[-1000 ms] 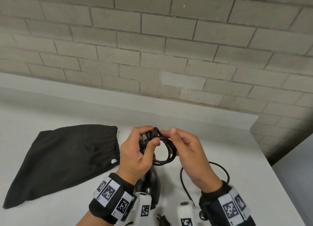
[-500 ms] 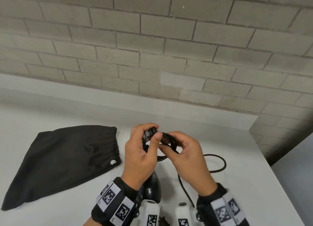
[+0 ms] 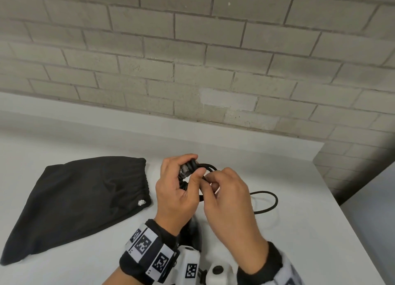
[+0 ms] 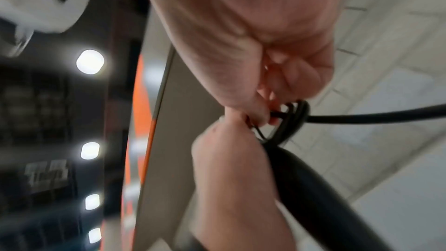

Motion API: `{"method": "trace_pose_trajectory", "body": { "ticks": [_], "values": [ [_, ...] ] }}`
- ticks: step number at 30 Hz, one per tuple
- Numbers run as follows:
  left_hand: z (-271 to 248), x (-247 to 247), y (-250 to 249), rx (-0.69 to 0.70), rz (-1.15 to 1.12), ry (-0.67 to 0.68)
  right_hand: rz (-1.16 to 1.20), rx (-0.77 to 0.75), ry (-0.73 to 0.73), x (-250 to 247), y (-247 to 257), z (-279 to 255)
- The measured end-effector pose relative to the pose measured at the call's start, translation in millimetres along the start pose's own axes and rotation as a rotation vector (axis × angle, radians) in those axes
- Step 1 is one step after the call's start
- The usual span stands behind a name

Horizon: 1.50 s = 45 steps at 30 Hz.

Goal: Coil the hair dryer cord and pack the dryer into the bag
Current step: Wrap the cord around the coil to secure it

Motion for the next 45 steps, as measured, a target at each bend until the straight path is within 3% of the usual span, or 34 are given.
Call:
{"method": "trace_pose_trajectory", "body": {
  "ticks": [3,6,9,12,15,19,23,26,29,32,36,38,41,45],
  "values": [
    [2.6,-2.3,-1.7,0.048,-0.004,0.008,0.282,0.123,0.290,0.9,-9.6,10.4],
    [4.3,-4.2,-3.5,0.078,-0.008,0.027,0.744,0.283,0.588,6.8,-13.0,12.2],
    [6.6,-3.6,-3.3,0.070,-0.003,0.049,1.049,0.314,0.692,9.1,-10.0,15.3],
    [12.8,-7.2,2.8,0.016,-0.002,0.049,1.043,0.185,0.662,9.2,-8.6,14.2],
    [18.0,-10.9,10.1,-0.052,-0.025,0.061,0.871,0.040,0.526,8.1,-8.8,9.5],
    [22.5,-15.7,4.9,-0.029,0.010,0.076,0.793,-0.013,0.353,10.6,-5.4,4.7],
    [24.5,-16.3,14.1,-0.218,-0.152,0.059,0.718,-0.073,0.256,6.7,1.2,1.0],
    [23.3,-13.9,9.5,-0.229,-0.218,0.033,0.717,-0.086,0.235,2.1,4.0,2.0],
    [19.8,-12.0,6.3,-0.184,-0.208,-0.008,0.830,0.020,0.272,5.3,-4.8,4.7],
    [18.6,-10.3,8.9,-0.169,-0.192,-0.028,1.053,0.186,0.404,10.4,-10.3,6.9],
    [19.1,-15.9,15.5,-0.157,-0.186,-0.048,1.575,0.537,0.627,15.9,-7.1,6.7],
    [18.8,-16.0,15.0,-0.163,-0.188,-0.041,1.796,0.615,0.712,15.8,-0.7,5.3],
    [18.9,-16.8,14.8,-0.187,-0.192,-0.050,1.697,0.517,0.662,16.6,-4.5,2.3],
    [18.2,-18.7,11.4,-0.194,-0.205,-0.084,1.351,0.099,0.382,7.9,-11.3,-2.8]
  ]
}}
Point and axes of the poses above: each hand's wrist, its own z-axis towards the middle knuckle, its own x-axis out of the palm, y = z × x, the point moved 8 cm from there along z, towards the middle knuckle, and after that the axes turned 14 degrees about -z, right-handed, at the moved point
